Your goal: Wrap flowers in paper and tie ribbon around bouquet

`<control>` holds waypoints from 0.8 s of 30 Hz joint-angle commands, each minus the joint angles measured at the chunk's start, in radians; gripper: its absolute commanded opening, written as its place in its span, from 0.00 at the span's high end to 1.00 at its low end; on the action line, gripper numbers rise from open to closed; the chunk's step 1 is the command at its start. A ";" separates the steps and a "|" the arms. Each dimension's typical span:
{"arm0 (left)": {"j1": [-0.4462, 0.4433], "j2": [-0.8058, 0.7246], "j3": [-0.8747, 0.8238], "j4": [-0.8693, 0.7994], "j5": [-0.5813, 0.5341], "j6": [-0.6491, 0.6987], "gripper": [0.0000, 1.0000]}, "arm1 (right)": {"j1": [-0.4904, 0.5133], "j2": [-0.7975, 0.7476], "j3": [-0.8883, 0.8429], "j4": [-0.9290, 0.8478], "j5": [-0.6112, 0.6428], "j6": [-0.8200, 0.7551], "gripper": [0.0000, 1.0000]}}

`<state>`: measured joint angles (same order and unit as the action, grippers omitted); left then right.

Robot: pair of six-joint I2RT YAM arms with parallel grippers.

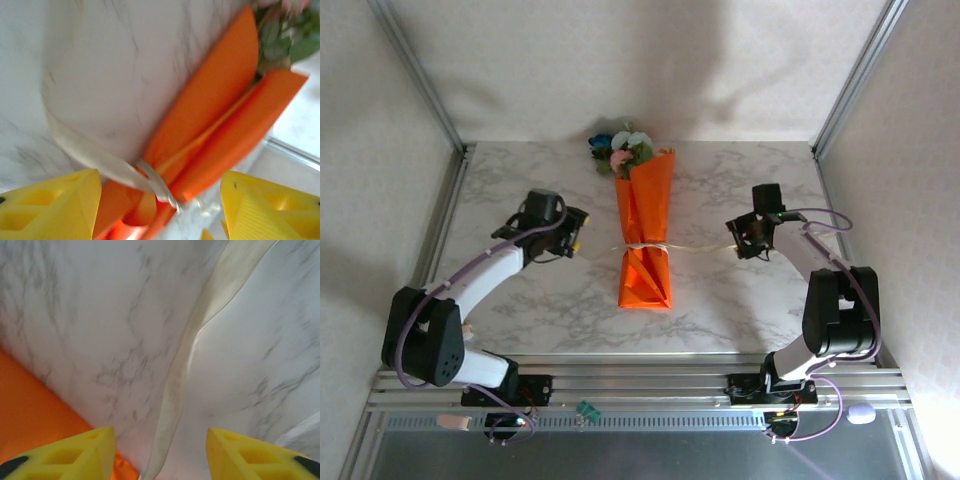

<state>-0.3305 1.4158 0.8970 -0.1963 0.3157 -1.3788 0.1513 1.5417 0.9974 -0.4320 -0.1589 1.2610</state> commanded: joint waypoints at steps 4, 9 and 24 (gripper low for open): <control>-0.133 0.130 -0.051 0.270 0.050 -0.313 0.36 | 0.154 0.028 -0.100 0.214 -0.049 0.277 0.44; -0.138 0.221 -0.026 0.308 0.023 -0.326 0.36 | 0.221 0.090 -0.069 0.300 -0.049 0.399 0.43; -0.097 0.330 0.016 0.315 0.016 -0.247 0.52 | 0.292 0.189 0.000 0.286 -0.053 0.483 0.57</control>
<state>-0.4343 1.7191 0.8650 0.1009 0.3443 -1.6493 0.4355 1.7081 0.9657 -0.1452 -0.2115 1.7237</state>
